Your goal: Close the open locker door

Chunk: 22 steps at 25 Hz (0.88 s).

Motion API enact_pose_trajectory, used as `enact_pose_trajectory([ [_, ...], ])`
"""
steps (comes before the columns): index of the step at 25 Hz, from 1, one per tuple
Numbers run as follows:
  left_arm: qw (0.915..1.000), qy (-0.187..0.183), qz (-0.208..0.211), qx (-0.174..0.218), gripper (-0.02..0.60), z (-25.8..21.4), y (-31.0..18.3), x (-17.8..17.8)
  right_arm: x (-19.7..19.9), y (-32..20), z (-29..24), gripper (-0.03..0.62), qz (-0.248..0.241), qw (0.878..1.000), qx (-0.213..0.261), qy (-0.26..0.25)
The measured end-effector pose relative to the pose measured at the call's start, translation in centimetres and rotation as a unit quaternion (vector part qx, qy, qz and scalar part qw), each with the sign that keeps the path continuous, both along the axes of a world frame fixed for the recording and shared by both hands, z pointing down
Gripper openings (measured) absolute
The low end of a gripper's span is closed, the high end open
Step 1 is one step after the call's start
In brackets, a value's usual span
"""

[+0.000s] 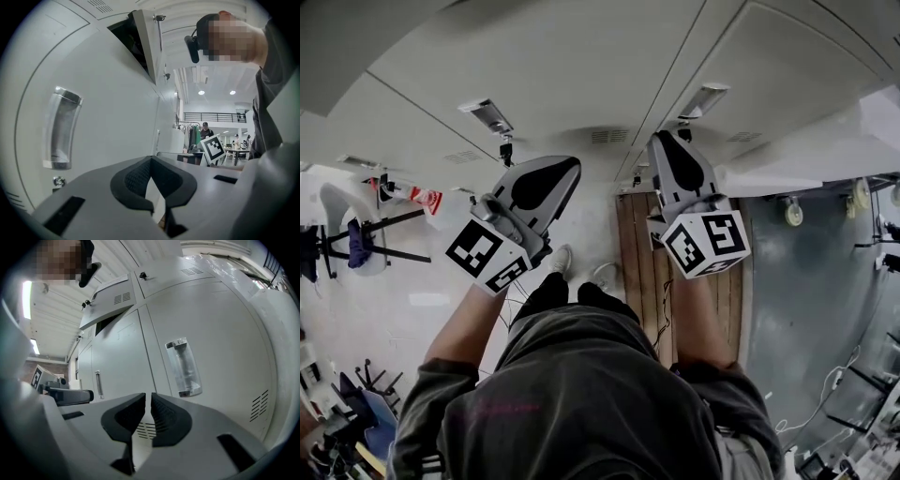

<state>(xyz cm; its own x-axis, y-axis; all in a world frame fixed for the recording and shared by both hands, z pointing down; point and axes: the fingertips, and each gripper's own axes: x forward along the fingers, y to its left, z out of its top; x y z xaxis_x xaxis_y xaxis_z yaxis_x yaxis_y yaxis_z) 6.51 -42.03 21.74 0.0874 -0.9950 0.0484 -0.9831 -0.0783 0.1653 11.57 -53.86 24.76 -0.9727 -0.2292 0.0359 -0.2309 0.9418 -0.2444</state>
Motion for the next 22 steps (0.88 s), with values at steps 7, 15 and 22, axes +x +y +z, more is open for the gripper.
enact_pose_trajectory([
  [7,0.9991,0.002,-0.039,-0.015,0.011,1.3,4.5,-0.9,0.6,5.9,1.9,0.048,-0.083,0.996,-0.007,0.017],
  [15,0.9987,-0.003,-0.050,0.007,0.011,-0.2,12.9,-2.9,-0.6,13.9,-0.1,0.044,-0.099,0.995,0.011,0.019],
  [22,0.9983,-0.005,-0.051,0.028,0.011,-1.8,22.7,-5.6,-2.5,24.2,-2.0,0.043,-0.099,0.995,0.025,0.018],
])
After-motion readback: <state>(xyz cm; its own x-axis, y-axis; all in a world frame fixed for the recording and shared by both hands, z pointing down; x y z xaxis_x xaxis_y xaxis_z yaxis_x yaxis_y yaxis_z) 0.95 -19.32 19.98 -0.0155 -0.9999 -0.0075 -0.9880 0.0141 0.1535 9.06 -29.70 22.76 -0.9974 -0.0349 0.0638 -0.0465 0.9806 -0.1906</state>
